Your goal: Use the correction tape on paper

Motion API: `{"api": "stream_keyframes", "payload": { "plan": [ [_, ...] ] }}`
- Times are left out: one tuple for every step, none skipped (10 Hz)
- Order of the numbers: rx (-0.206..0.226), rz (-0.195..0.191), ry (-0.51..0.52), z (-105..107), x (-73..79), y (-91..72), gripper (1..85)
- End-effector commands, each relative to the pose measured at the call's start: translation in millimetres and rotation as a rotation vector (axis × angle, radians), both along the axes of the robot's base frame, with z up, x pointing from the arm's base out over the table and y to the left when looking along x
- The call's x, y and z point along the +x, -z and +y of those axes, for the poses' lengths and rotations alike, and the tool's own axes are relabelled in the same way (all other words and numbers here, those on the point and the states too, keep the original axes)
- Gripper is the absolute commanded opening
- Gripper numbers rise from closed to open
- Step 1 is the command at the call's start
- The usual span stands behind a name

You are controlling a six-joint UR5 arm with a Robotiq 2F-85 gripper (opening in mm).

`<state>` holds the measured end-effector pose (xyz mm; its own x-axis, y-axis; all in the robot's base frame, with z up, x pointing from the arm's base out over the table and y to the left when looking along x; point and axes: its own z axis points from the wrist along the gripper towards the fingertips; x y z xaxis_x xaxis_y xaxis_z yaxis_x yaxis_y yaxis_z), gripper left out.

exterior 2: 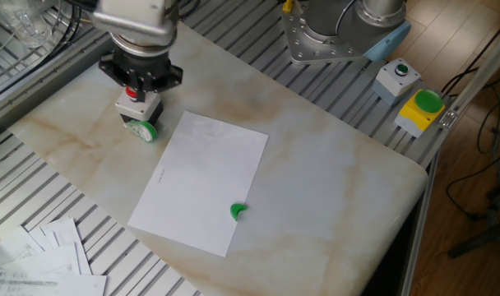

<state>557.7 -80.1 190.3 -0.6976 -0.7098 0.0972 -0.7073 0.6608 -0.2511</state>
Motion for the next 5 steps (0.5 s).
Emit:
{"api": "stream_keyframes", "payload": {
  "plan": [
    [0.003, 0.027, -0.365, 6, 4.2, 9.1, 1.7],
    [-0.013, 0.036, -0.419, 6, 7.5, 3.6, 1.7],
    [-0.028, 0.064, -0.468, 4, 4.7, -0.1, 1.7],
    [-0.080, 0.080, -0.501, -9, 3.2, -1.1, 1.7],
    [-0.105, 0.080, -0.509, -16, 0.5, 3.0, 1.7]
  ]
}}
